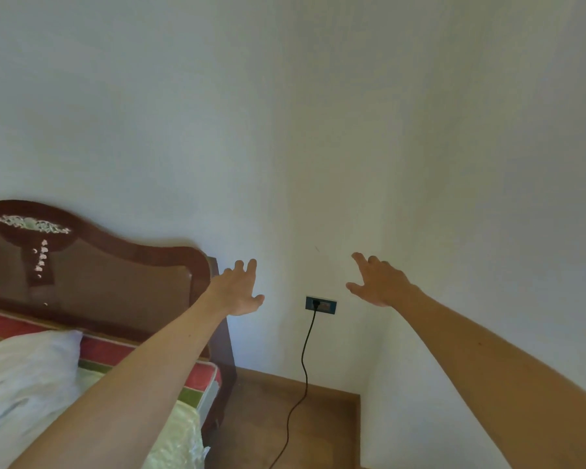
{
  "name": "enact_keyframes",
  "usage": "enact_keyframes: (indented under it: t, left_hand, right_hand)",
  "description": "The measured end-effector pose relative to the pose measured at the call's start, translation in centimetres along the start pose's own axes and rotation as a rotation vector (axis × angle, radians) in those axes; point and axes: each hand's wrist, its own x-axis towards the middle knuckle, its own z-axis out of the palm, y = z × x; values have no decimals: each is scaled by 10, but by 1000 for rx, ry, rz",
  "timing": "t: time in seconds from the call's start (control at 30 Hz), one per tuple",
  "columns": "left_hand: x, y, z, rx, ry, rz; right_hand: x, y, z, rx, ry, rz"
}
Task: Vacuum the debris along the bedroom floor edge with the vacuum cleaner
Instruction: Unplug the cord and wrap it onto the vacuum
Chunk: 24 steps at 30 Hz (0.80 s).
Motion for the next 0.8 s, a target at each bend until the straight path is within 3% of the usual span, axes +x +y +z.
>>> enact_keyframes:
  t: [0.43,0.8]
  left_hand:
    - [124,11,55,51,-96,10]
    - [178,18,162,-10,-270,59]
  right_hand:
    - [123,40,76,65,-165,11]
    - [172,44,182,125,-309,21]
